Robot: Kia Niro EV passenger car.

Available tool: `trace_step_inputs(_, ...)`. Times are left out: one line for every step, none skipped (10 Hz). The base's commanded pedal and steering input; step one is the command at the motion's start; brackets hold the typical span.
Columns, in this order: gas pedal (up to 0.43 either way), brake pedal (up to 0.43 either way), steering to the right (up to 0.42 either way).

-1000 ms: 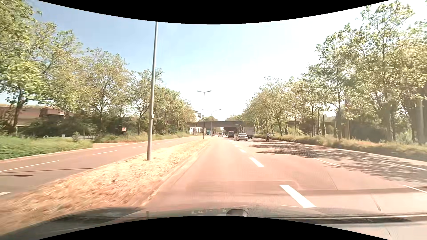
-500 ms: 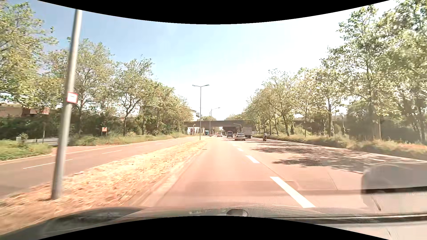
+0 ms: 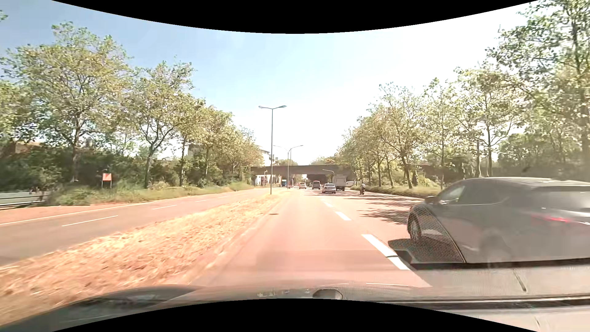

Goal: Follow the waypoints while adhering to traffic rules and regulations

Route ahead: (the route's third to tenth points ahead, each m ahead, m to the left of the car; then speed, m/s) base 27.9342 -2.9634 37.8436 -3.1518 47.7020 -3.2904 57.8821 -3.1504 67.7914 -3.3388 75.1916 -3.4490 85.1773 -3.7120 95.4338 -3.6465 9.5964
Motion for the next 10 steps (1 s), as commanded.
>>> trace_step_inputs(0.000,0.000,0.004)
trace_step_inputs(0.000,0.000,0.003)
trace_step_inputs(0.000,0.000,0.003)
trace_step_inputs(0.000,0.000,0.003)
trace_step_inputs(0.000,0.000,0.002)
trace_step_inputs(0.000,0.000,0.001)
trace_step_inputs(0.000,0.000,0.000)
trace_step_inputs(0.000,0.000,0.000)
trace_step_inputs(0.000,0.000,0.000)
trace_step_inputs(0.000,0.000,0.000)
